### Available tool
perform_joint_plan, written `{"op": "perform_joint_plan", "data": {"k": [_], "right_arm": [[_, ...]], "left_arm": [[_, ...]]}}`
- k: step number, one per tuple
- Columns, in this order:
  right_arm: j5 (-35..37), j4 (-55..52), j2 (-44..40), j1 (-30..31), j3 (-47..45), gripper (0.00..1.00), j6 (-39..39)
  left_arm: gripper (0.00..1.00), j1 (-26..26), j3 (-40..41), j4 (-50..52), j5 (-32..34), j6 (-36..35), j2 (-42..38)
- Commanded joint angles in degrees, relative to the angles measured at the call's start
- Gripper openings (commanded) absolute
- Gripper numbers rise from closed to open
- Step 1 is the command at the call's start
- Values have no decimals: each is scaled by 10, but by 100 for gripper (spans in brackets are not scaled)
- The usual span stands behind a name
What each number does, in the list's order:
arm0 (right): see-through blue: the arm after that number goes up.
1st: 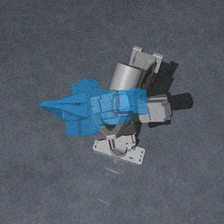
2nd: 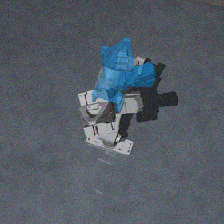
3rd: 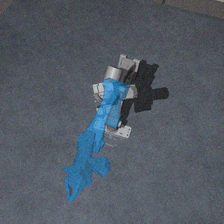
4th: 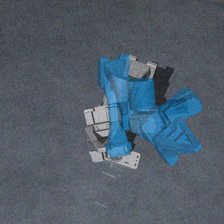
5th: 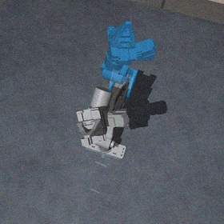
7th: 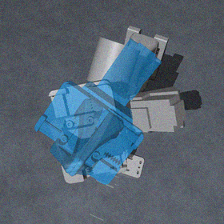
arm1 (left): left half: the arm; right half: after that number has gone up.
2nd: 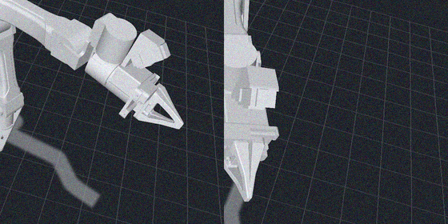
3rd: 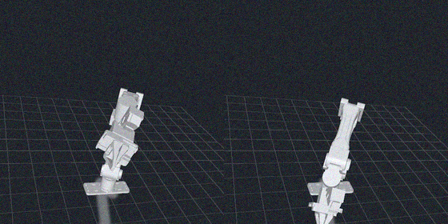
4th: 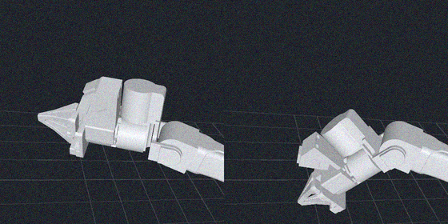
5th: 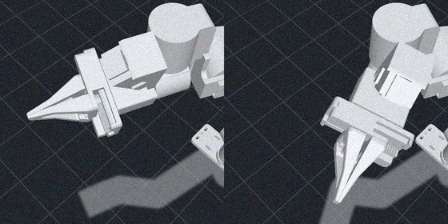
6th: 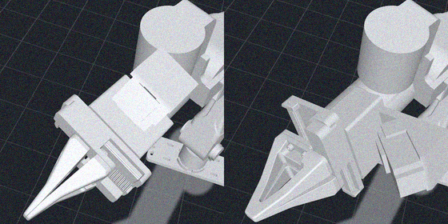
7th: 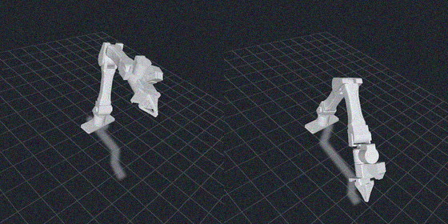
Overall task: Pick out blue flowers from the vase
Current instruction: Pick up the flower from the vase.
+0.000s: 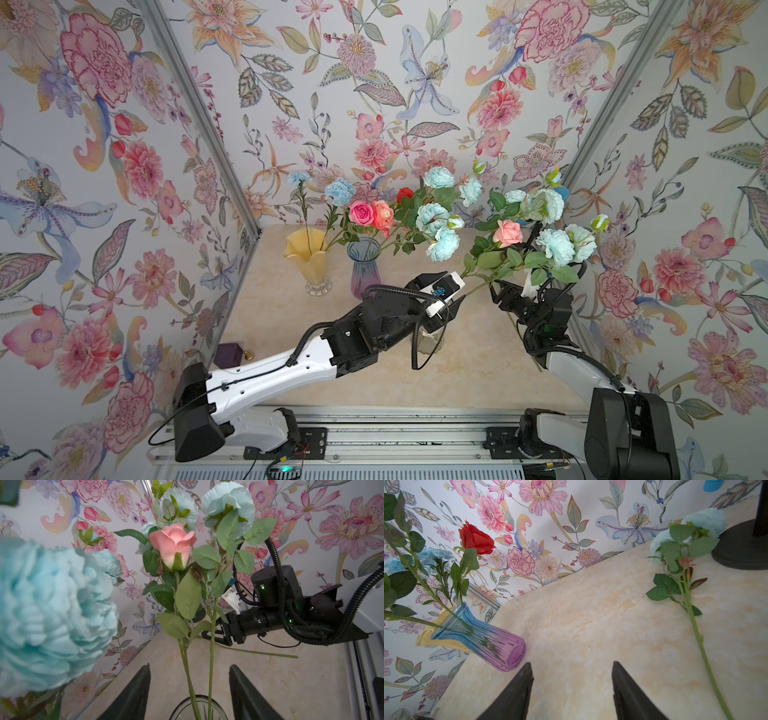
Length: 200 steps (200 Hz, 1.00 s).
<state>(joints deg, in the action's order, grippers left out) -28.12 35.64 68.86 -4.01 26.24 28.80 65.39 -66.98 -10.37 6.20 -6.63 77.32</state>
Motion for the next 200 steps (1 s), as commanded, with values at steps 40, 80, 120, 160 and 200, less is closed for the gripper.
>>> {"op": "perform_joint_plan", "data": {"k": [40, 80, 120, 160, 200], "right_arm": [[-13, 16, 7, -7, 10, 58, 5], [-13, 16, 8, -7, 11, 56, 6], [-14, 16, 10, -6, 12, 55, 6], [-14, 16, 8, -7, 11, 55, 6], [-14, 15, 8, -7, 12, 54, 6]], "left_arm": [[62, 4, -72, -5, 21, -43, 113], [59, 4, -88, -30, 25, -46, 155], [52, 1, -110, -25, 10, -43, 177], [47, -9, -129, -18, -17, -31, 207], [37, -10, -145, -13, -18, -32, 224]]}}
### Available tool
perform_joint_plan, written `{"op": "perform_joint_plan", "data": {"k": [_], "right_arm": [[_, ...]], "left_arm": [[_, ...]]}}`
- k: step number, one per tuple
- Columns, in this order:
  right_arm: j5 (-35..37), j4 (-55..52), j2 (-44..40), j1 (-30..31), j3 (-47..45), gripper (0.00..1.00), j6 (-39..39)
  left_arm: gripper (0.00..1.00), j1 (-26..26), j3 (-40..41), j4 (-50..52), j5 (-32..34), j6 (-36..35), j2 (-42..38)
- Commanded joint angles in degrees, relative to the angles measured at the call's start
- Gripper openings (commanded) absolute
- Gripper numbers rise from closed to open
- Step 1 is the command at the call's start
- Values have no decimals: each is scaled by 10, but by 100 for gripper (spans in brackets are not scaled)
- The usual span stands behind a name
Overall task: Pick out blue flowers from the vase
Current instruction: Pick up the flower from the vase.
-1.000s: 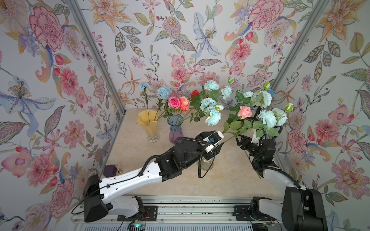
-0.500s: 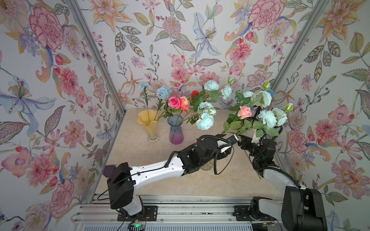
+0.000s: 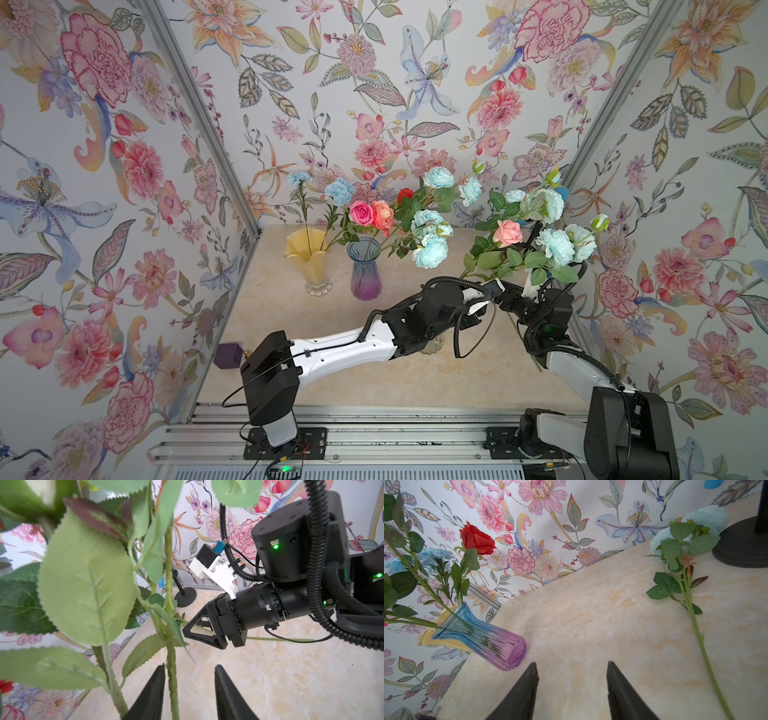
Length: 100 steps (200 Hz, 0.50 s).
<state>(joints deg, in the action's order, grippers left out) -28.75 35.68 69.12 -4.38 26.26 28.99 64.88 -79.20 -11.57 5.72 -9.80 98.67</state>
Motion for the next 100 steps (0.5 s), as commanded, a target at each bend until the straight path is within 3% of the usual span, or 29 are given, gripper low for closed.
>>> {"op": "perform_joint_plan", "data": {"k": [1, 29, 100], "right_arm": [[-8, 15, 6, -3, 12, 54, 4], [-8, 15, 7, -4, 12, 54, 4], [-10, 16, 10, -3, 13, 53, 5]], "left_arm": [[37, -5, -23, -1, -14, 0, 11], [24, -5, -18, -7, -10, 1, 5], [7, -4, -21, -23, -15, -9, -20]]}}
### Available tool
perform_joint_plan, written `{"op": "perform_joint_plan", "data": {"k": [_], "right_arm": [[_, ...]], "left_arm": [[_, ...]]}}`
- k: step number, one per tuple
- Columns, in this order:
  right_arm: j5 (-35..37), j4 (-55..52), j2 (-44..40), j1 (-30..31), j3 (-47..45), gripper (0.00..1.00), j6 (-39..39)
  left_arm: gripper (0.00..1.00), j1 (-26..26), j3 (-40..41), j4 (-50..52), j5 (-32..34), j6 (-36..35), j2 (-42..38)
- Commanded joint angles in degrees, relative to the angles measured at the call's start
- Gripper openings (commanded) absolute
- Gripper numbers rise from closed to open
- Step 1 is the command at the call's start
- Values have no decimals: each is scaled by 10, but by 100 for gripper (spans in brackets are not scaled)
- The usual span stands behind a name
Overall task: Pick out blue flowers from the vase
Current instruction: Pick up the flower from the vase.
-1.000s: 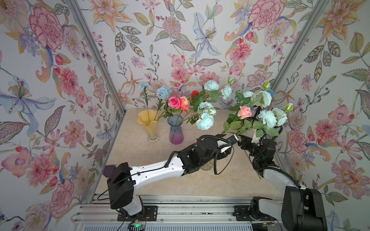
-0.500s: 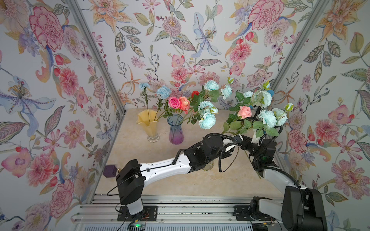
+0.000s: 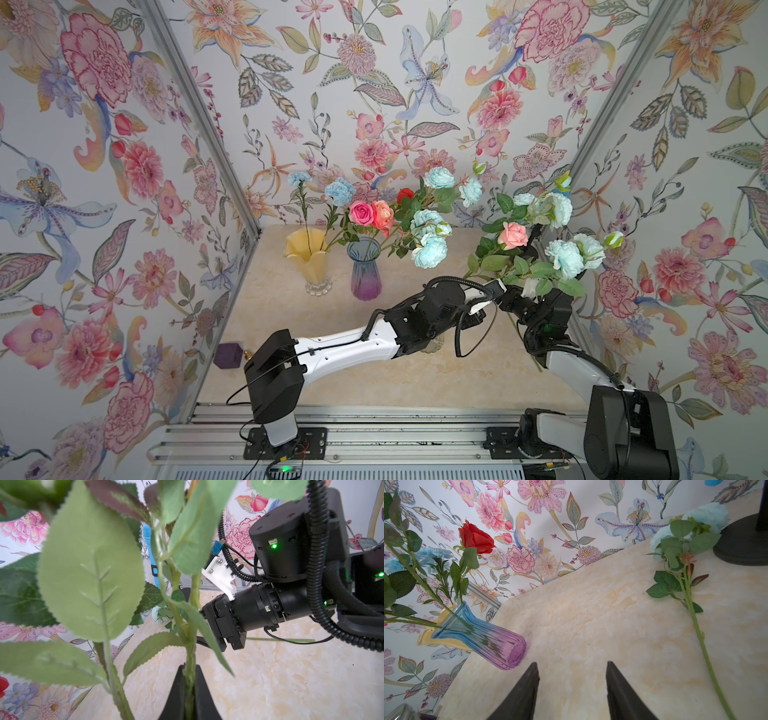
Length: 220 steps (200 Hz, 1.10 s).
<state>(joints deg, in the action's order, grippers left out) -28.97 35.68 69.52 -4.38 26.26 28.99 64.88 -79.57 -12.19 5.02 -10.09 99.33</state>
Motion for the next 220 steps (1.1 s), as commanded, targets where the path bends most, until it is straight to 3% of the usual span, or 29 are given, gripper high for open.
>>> {"op": "perform_joint_plan", "data": {"k": [1, 52, 97, 220], "right_arm": [[-8, 15, 6, -3, 14, 53, 5], [-9, 15, 8, -4, 15, 53, 6], [-10, 15, 9, -4, 14, 53, 6], [-9, 13, 4, -5, 12, 53, 7]], "left_arm": [[7, -5, -17, -18, -8, -6, -27], [0, -5, -19, -48, -19, -6, -67], [0, -5, -56, -44, -21, -2, -92], [0, -18, -280, 32, -44, 37, -57]]}}
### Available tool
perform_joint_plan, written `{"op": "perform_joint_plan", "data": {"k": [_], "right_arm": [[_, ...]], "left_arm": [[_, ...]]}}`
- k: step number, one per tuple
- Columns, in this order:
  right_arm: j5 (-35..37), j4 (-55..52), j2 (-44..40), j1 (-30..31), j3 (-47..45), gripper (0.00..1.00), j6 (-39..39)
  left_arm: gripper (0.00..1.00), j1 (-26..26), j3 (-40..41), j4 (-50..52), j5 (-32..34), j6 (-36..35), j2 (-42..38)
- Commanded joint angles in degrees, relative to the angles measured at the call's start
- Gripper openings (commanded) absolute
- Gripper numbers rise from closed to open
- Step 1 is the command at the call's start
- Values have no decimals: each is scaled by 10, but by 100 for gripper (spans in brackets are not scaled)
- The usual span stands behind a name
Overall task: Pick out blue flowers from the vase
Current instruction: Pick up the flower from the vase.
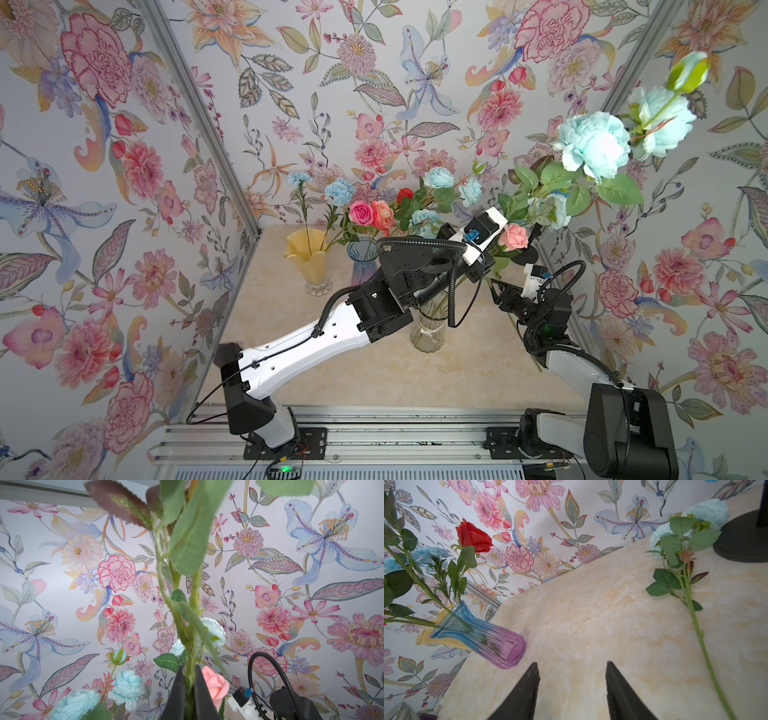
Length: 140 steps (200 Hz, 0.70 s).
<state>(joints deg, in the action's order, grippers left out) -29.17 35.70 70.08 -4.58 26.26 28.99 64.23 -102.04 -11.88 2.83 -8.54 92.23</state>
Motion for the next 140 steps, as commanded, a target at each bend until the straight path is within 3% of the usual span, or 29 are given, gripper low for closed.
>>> {"op": "perform_joint_plan", "data": {"k": [1, 22, 44, 73, 100, 140], "right_arm": [[-7, 12, -2, -3, 12, 53, 7], [-23, -41, -19, -2, 26, 54, 11], [-35, -133, -78, 0, 53, 55, -1], [39, -313, -206, 19, 108, 57, -67], [73, -414, -304, 27, 151, 58, -92], [30, -497, -368, 37, 243, 54, -104]], "left_arm": [[0, -11, -58, 30, -23, 22, 15], [0, -15, -90, 68, -48, 40, 17], [0, -21, -59, 61, -75, 63, -1], [0, -48, -32, 52, -133, 106, -18], [0, -84, -1, 31, -179, 148, -43], [0, -116, 28, 12, -237, 197, -60]]}}
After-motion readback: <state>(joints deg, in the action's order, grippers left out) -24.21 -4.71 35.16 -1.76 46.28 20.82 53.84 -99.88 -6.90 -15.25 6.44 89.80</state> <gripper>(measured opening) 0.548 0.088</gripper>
